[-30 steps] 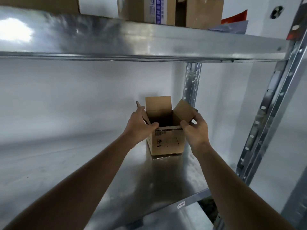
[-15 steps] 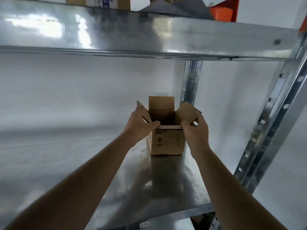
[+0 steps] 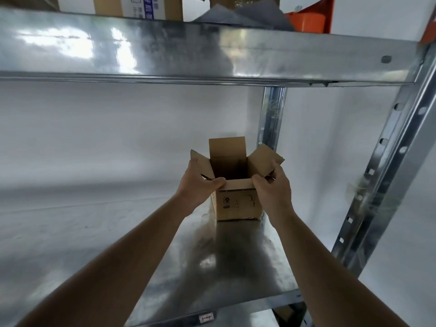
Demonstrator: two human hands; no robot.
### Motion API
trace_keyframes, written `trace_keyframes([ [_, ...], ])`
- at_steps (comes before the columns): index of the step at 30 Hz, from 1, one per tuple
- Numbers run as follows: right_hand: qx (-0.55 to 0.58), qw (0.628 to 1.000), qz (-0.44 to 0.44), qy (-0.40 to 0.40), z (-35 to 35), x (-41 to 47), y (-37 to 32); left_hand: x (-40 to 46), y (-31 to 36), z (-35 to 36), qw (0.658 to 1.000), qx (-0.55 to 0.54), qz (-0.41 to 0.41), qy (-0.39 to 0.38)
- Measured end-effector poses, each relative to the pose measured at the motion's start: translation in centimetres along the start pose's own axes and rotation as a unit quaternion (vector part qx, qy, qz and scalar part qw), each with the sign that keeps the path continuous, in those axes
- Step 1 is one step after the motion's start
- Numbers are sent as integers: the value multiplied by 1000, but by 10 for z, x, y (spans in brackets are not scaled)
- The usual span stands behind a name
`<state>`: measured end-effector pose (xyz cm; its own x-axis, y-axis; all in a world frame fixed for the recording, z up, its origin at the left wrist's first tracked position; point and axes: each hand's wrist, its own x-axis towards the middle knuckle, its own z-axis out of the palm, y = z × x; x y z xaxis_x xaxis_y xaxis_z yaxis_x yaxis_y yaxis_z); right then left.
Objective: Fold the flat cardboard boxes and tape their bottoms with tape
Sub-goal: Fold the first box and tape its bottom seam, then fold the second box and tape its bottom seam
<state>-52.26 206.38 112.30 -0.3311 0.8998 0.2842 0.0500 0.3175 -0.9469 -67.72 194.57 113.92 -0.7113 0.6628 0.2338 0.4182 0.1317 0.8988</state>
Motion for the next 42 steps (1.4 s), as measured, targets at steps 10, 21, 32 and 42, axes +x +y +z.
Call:
trace_keyframes([
  [10, -98, 991, -83, 33, -2, -16, -20, -14, 19, -18, 996, 58, 58, 21],
  [21, -367, 892, -257, 58, 7, -69, -53, -65, 16, -72, 922, 354, 154, -13],
  [32, -393, 862, -315, -57, 36, -133, -85, -132, 23, -130, 864, 484, 140, -15],
  [42, -429, 823, -345, -140, 98, -206, -105, -190, -10, -213, 839, 535, 101, -22],
])
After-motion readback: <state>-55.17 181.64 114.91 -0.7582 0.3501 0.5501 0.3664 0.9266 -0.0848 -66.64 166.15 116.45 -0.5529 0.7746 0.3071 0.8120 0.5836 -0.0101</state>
